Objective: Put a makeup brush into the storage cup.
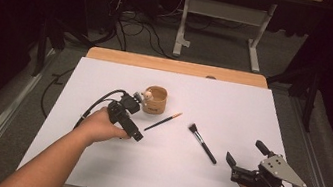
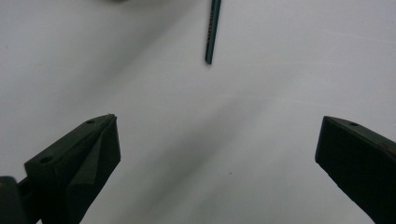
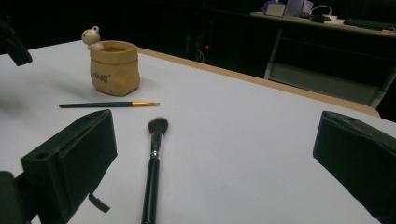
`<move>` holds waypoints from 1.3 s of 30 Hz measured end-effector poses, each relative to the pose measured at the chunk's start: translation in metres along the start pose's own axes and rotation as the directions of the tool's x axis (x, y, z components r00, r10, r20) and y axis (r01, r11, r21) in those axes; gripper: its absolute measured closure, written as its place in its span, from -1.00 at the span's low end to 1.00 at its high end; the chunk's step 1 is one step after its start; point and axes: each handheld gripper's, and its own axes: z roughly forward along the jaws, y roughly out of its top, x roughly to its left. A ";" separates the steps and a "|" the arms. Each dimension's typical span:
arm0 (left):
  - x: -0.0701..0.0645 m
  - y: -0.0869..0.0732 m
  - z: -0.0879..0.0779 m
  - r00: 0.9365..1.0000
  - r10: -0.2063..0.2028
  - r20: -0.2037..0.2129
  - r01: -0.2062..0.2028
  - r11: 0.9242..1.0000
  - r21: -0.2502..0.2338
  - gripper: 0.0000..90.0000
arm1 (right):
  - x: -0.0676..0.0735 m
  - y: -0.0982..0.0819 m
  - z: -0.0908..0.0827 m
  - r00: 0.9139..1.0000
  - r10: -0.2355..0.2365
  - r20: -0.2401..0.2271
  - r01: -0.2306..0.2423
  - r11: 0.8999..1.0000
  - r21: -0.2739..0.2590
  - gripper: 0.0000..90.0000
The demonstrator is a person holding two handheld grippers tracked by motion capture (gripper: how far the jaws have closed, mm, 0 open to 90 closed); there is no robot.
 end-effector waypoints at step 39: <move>-0.010 0.071 0.014 0.996 0.090 0.006 -0.090 0.996 -0.002 -0.84 | 0.000 0.002 0.001 1.000 0.003 -0.001 -0.003 1.000 -0.012 -0.98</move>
